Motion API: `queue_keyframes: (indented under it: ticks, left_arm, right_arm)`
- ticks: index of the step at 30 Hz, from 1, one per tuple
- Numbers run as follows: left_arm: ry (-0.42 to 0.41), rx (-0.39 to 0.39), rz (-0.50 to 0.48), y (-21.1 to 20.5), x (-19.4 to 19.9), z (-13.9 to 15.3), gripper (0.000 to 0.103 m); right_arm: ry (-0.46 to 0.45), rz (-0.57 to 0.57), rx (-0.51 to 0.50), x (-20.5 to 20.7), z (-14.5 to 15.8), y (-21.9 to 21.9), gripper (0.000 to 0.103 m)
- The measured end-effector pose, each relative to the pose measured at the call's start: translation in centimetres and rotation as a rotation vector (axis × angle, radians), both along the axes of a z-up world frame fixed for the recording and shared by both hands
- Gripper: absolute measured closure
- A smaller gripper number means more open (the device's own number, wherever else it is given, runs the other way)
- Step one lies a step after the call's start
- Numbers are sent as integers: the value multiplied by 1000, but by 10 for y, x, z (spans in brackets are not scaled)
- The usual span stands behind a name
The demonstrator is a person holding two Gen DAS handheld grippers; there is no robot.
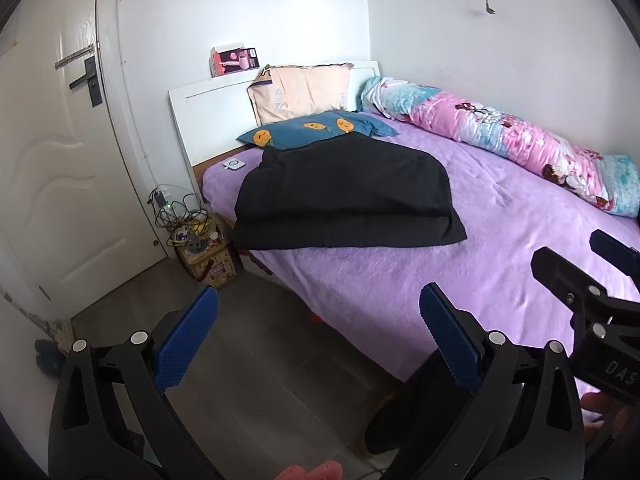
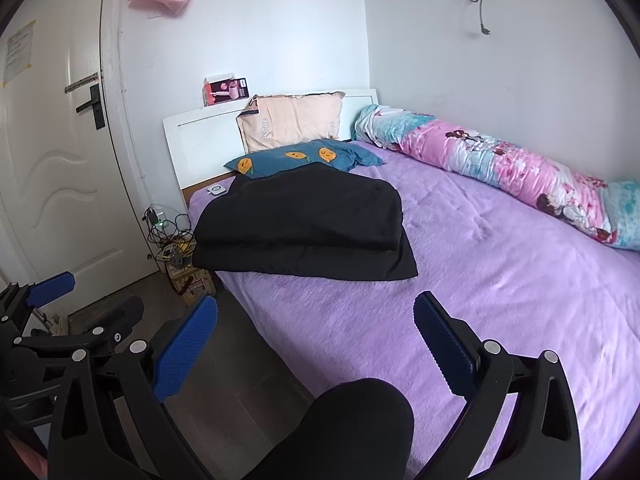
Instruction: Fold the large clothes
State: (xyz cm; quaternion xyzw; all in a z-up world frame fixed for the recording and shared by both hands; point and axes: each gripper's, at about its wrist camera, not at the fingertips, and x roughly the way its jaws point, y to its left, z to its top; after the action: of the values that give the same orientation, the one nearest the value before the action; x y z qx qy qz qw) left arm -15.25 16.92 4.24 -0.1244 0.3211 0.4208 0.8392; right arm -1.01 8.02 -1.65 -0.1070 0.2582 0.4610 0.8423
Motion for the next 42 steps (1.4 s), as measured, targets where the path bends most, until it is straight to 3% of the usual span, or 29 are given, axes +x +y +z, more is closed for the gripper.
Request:
queue_keyframes:
  ticks: [42]
  left_arm:
    - [-41,2,16,-11,-9,4,6]
  right_arm:
    - [18,-4,14,0,5,-1,6]
